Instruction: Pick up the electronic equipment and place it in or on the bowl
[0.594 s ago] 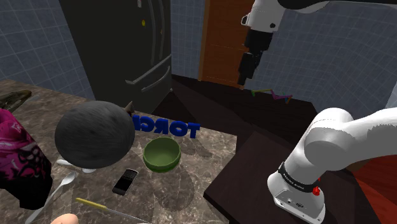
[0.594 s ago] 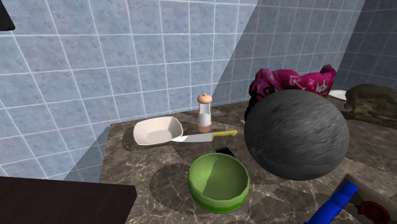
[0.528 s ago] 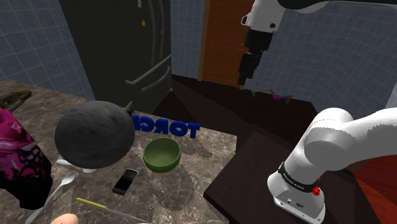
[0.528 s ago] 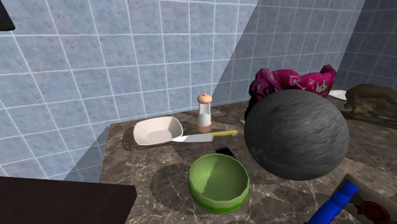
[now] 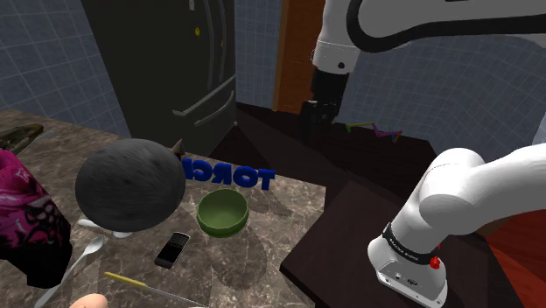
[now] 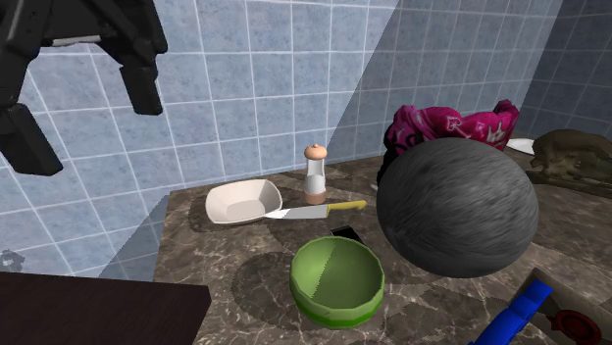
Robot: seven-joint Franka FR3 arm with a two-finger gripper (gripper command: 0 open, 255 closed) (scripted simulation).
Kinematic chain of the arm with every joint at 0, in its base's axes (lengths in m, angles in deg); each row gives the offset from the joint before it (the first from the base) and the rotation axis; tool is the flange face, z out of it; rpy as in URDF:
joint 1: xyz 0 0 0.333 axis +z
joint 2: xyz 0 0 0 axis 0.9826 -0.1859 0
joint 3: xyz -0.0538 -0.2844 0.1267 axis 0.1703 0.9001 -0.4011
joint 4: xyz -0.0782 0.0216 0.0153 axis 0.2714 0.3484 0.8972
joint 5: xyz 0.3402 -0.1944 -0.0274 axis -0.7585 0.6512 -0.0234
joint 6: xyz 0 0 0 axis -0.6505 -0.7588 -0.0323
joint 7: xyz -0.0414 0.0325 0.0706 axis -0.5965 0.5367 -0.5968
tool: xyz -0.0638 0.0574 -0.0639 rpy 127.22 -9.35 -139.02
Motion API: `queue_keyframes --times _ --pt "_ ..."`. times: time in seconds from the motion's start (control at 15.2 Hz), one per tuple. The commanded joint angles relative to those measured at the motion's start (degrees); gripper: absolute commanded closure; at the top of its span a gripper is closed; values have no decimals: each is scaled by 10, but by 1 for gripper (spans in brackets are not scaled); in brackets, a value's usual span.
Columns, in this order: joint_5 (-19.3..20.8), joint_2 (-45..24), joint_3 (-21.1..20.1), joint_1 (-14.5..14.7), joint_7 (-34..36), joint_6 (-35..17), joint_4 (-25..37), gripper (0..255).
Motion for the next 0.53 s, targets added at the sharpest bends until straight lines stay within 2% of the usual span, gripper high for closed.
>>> queue_keyframes --times 0.0,0.46 --pt "-21 -21 -29 2 42 -35 -13 0" --pt "-73 -127 -127 1 183 -145 -10 0"
